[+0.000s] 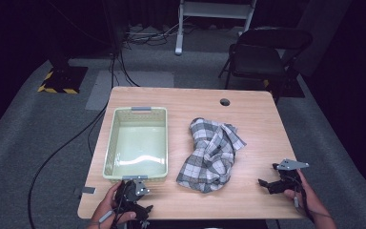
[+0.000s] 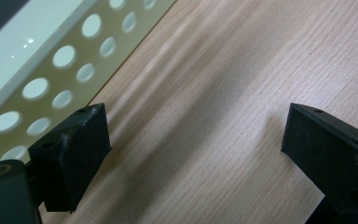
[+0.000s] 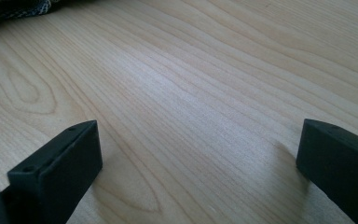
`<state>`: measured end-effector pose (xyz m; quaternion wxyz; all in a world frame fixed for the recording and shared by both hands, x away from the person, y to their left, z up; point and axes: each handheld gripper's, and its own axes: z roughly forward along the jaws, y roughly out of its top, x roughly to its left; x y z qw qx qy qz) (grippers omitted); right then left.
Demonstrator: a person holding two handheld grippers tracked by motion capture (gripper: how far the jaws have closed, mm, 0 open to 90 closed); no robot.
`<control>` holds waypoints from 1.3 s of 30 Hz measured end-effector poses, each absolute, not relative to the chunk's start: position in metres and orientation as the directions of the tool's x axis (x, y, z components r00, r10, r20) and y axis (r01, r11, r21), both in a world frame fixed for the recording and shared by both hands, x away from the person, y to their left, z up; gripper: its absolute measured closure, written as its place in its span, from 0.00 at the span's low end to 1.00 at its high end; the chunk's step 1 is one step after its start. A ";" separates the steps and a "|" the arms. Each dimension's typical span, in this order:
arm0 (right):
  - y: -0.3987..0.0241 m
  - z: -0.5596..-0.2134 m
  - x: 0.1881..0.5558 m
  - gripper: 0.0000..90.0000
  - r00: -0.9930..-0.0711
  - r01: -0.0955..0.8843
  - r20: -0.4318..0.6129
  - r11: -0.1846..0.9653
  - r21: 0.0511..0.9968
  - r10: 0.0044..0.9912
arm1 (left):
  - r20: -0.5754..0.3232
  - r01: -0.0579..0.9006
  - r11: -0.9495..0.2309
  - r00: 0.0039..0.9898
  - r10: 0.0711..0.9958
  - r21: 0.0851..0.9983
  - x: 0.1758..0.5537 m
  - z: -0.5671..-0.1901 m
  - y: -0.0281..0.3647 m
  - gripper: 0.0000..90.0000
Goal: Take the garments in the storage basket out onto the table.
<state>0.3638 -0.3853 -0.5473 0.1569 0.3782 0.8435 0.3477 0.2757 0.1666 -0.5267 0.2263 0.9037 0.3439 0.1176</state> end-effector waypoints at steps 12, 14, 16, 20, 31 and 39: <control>-0.385 -0.547 0.364 0.00 -0.665 0.529 -0.002 0.472 0.705 0.747 | -0.007 0.576 -0.643 0.748 0.664 0.505 0.284 -0.533 0.181 0.00; -0.385 -0.547 0.364 0.00 -0.664 0.529 -0.002 0.472 0.705 0.747 | -0.008 0.560 -0.637 0.755 0.656 0.530 0.284 -0.535 0.184 0.00; -0.385 -0.547 0.364 0.00 -0.664 0.529 -0.002 0.472 0.705 0.747 | -0.008 0.532 -0.617 0.761 0.648 0.580 0.282 -0.539 0.191 0.00; -0.385 -0.547 0.364 0.00 -0.664 0.529 -0.002 0.472 0.705 0.747 | -0.009 0.526 -0.602 0.758 0.652 0.601 0.281 -0.541 0.192 0.00; -0.385 -0.547 0.363 0.00 -0.662 0.529 -0.003 0.470 0.706 0.750 | -0.008 0.511 -0.574 0.752 0.659 0.640 0.281 -0.544 0.194 0.00; -0.385 -0.547 0.363 0.00 -0.662 0.529 -0.003 0.470 0.706 0.749 | -0.009 0.511 -0.573 0.751 0.660 0.640 0.281 -0.544 0.194 0.00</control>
